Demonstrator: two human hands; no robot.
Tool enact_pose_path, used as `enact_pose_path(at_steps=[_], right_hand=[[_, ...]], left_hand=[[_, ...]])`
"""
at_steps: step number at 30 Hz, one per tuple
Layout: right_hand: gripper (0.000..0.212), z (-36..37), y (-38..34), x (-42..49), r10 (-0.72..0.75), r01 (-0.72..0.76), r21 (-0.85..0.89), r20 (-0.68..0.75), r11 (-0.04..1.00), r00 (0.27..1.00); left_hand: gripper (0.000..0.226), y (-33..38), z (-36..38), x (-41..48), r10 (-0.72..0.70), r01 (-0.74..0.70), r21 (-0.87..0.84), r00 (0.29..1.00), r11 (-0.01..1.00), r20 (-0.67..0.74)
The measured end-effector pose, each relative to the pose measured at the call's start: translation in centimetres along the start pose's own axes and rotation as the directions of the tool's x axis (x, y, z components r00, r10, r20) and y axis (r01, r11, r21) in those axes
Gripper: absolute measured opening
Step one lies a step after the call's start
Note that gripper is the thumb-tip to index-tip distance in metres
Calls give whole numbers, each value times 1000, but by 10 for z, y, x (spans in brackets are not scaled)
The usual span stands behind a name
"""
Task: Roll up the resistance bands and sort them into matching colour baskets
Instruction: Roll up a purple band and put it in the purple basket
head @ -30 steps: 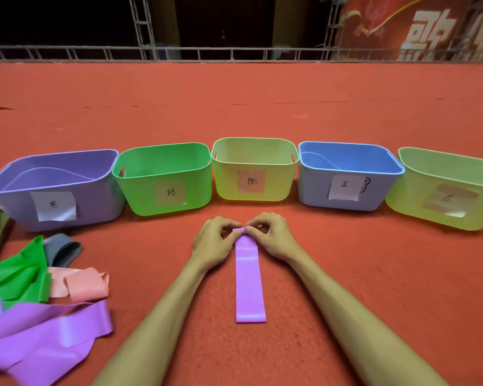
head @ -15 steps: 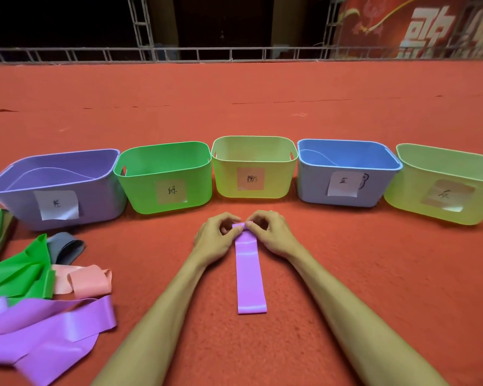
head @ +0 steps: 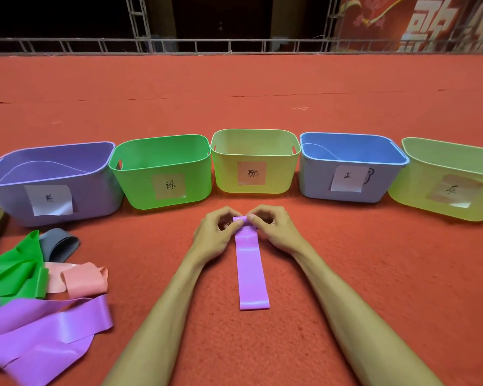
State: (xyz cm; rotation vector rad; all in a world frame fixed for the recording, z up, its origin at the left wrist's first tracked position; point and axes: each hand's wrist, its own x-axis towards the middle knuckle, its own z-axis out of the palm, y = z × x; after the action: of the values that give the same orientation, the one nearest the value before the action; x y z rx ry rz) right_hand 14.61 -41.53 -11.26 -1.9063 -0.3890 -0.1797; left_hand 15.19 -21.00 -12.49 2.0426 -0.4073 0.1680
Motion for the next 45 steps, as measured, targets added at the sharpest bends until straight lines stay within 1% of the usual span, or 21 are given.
enact_pose_path(at_steps=[3,7,12,15,18,20,23,25,27,29,32,35,37,41,45], right_hand=[[11,0,0,0,-9,9,28,4,1000,1000],[9,-1,-2,0,-42,42,33,4,999,999],[10,-1,1,-1,-35,34,36,14,999,999],[11,-1,1,1,9,-10,53,9,999,1000],[12,0,1,0,31,-33,71,34,997,999],[11,-2,0,0,20,-24,82,44,996,999],[8,-3,0,-1,-22,16,123,43,992,999],[8,-4,-1,-2,-35,29,148,36,989,999],[9,-3,0,-2,-44,38,136,44,990,998],[10,-3,0,-1,-30,26,112,40,993,999],[20,-2,0,-1,28,-28,59,14,998,1000],[23,0,0,-1,45,-46,24,42,999,998],[24,-1,0,-2,39,-42,58,47,997,998],[17,-4,0,-1,0,-6,122,45,992,999],[11,-4,-3,-1,-10,1,133,63,991,998]], left_hand=[[33,2,0,0,-29,29,-8,999,1000,-17],[32,5,1,1,-67,67,-5,998,998,11],[35,-1,-1,2,-36,38,-53,999,998,32],[26,0,-2,1,4,-1,-101,1000,995,30],[20,4,-2,0,21,-14,-163,999,986,39],[23,6,-1,-1,-4,9,-168,1000,986,30],[36,3,1,1,-64,66,-93,998,993,17],[47,3,2,2,-62,63,-46,997,997,42],[54,3,2,2,-48,51,-56,997,997,65],[49,2,0,2,-43,50,-93,996,994,77],[35,1,-1,1,-22,32,-126,997,992,80],[26,6,-2,0,13,-1,-166,997,986,70],[26,10,-2,-1,6,5,-166,998,986,67],[37,12,-1,-2,-81,92,-132,993,987,81],[40,11,-3,0,-66,80,-152,993,985,96]])
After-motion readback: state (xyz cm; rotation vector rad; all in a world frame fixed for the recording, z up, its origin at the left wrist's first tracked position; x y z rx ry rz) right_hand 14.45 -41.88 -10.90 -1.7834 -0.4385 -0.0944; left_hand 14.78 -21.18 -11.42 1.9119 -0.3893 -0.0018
